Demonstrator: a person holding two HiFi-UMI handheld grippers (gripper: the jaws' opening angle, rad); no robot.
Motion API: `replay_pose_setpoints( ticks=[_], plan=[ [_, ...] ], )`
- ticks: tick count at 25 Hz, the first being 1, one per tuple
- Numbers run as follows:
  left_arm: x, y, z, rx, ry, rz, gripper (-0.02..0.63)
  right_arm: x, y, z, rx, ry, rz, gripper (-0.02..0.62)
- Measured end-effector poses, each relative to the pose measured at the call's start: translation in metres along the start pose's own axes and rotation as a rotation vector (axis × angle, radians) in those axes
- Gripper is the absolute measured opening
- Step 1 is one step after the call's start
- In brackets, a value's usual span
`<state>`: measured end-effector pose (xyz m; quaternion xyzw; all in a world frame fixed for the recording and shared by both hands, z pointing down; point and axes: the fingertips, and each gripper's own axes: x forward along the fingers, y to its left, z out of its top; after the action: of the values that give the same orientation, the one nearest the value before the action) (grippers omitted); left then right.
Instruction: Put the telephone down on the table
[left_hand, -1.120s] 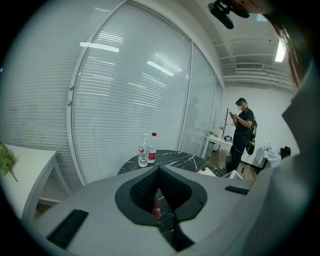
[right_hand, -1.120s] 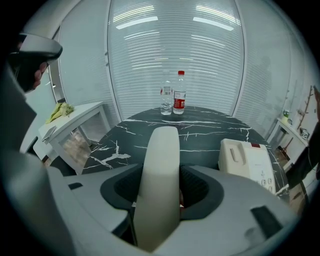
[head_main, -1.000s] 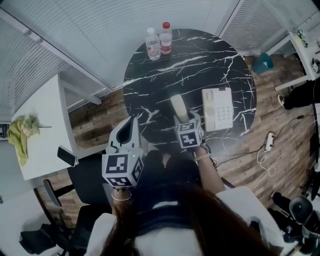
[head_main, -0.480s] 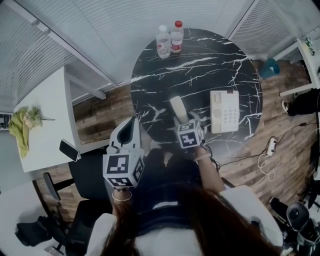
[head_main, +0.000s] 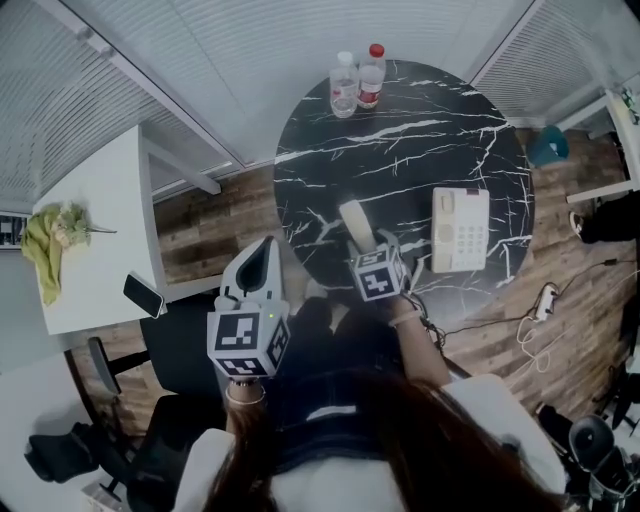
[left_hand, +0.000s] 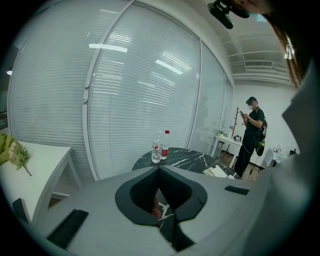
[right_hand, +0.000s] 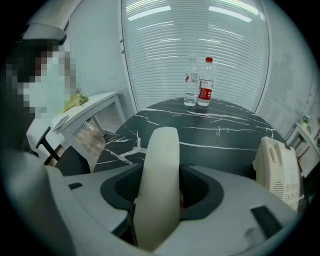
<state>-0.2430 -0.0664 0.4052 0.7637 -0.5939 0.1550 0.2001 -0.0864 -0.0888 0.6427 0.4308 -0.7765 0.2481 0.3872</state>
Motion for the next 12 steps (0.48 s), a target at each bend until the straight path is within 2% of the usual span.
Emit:
replay_pose_setpoints(
  ticks=[12],
  plan=[
    [-0.005,0.013,-0.004,-0.002,0.012,0.027,0.000,0.016,0.022,-0.002,-0.016,0.030,0.045,0.222]
  ],
)
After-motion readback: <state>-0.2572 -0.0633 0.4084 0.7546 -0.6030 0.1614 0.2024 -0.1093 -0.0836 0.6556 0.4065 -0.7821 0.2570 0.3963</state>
